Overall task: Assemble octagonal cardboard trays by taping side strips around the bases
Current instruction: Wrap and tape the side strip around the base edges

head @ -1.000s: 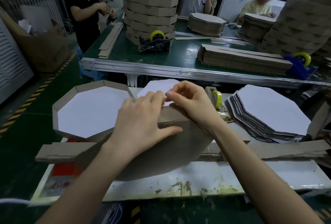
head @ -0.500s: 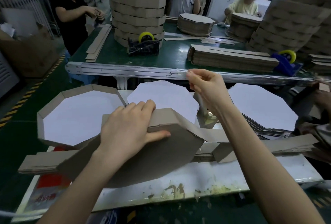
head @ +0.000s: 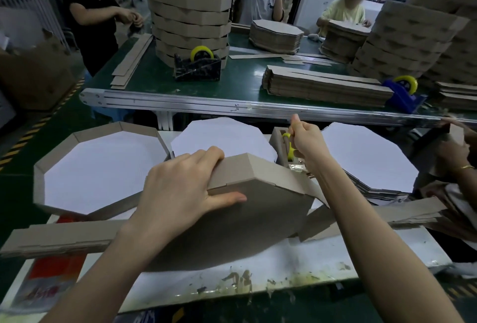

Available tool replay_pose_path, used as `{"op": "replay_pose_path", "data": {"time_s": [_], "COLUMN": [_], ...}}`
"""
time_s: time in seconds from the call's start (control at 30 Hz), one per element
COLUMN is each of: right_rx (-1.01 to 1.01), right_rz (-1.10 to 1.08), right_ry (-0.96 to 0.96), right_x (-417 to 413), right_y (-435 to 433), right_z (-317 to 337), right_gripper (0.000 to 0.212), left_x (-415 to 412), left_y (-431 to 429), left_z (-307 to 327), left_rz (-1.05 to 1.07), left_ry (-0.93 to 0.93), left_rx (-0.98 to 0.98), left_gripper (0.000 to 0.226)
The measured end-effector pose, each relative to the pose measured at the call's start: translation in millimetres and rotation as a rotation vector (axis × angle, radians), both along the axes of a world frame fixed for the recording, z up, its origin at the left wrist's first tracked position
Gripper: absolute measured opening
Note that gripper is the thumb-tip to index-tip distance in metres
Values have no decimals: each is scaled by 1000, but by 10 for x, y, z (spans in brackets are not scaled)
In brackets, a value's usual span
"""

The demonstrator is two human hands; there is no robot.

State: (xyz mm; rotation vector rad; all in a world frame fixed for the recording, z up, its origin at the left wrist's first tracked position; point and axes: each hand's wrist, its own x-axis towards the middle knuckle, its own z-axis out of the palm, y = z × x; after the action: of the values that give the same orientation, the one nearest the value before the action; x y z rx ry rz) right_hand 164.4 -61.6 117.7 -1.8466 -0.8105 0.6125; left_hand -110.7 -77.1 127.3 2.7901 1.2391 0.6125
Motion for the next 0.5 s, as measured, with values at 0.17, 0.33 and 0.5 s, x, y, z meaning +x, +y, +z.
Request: {"op": "replay_pose_path", "data": {"time_s": [0.17, 0.33, 0.5], "right_rx": [-164, -315, -317], "right_rz": [-34, 86, 41], "right_ry": [-95, -148, -204], "right_x": [381, 732, 868], "right_y": [16, 0, 116], "right_z": [-203, -378, -527], "right_gripper": [58, 46, 32], "left_x": [0, 34, 86], "left_y": [30, 122, 193], "left_z": [3, 27, 26], "left_rz": [-7, -5, 6], "left_ry": [27, 197, 227], "left_rx": [17, 34, -4], "left_gripper": [80, 75, 79]}}
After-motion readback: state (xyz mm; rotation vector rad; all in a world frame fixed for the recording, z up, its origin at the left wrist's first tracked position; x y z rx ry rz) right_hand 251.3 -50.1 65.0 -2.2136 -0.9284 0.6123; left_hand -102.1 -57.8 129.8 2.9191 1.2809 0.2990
